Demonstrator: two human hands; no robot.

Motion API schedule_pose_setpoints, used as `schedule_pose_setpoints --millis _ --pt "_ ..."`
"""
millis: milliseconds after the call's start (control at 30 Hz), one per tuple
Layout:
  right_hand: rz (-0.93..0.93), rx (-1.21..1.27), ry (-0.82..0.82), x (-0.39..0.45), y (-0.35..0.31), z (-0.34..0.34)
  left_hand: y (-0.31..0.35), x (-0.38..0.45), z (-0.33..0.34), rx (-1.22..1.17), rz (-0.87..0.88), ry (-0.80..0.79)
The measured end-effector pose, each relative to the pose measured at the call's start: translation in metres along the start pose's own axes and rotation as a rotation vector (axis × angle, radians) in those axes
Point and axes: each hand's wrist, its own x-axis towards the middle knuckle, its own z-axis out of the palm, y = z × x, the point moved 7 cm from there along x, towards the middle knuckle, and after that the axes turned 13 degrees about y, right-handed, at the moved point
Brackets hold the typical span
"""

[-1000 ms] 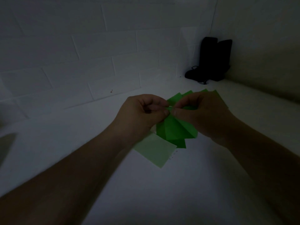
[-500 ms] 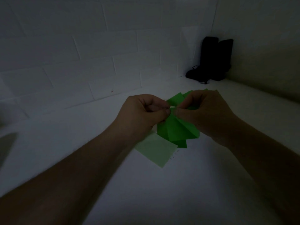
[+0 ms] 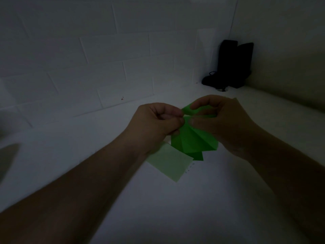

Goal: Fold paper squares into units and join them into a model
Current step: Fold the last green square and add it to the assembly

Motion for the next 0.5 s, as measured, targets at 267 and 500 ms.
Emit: schedule_pose_setpoints --millis 267,500 --pt "0.016 -0.008 0.006 0.0003 0.0023 -0.0003 0.0015 -0.0029 0.0017 -0.013 -0.026 -0.033" --pt "-0.024 -0.119 -0.078 -0.0012 0.0057 0.0065 0.0039 -0.0052 0.0024 0.013 -0.006 -0.059"
